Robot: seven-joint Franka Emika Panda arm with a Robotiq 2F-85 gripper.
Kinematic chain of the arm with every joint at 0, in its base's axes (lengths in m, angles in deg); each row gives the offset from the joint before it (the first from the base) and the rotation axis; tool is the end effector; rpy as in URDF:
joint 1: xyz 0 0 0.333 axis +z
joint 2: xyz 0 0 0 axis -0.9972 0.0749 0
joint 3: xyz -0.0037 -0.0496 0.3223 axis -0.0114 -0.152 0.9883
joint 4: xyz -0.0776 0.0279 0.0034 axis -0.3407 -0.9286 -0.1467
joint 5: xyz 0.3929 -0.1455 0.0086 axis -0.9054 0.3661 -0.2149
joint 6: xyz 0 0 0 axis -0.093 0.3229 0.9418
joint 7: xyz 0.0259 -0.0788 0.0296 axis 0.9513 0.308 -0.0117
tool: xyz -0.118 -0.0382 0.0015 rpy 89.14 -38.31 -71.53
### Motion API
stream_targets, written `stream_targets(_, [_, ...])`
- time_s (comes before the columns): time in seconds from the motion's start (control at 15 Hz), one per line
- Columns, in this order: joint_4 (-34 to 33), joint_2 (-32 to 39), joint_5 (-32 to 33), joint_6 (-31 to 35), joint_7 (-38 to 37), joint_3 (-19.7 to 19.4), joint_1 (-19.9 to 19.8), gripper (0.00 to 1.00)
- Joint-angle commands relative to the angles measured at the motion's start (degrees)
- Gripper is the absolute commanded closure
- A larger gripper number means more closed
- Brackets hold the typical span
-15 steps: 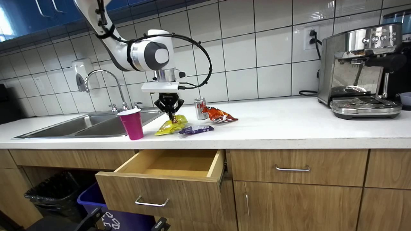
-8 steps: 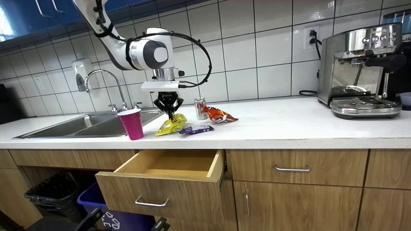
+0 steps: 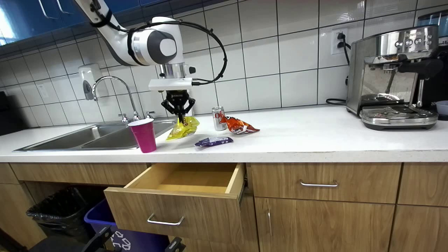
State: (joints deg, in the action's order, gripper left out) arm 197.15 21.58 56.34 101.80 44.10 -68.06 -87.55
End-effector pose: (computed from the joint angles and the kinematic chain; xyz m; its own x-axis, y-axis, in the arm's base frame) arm 0.6061 0.0466 0.2927 0.9118 0.3651 0.1881 0.3831 -0.9211 -0.0690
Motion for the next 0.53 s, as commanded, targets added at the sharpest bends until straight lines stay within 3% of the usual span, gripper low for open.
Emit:
stream_targets(0.0, [3.25,-5.05,-1.59,-2.51,3.59,0.36,-0.92,1.0])
stream_targets(0.47, [8.4,-9.96,-3.0,-3.47,7.17,-1.4,-0.31,1.0])
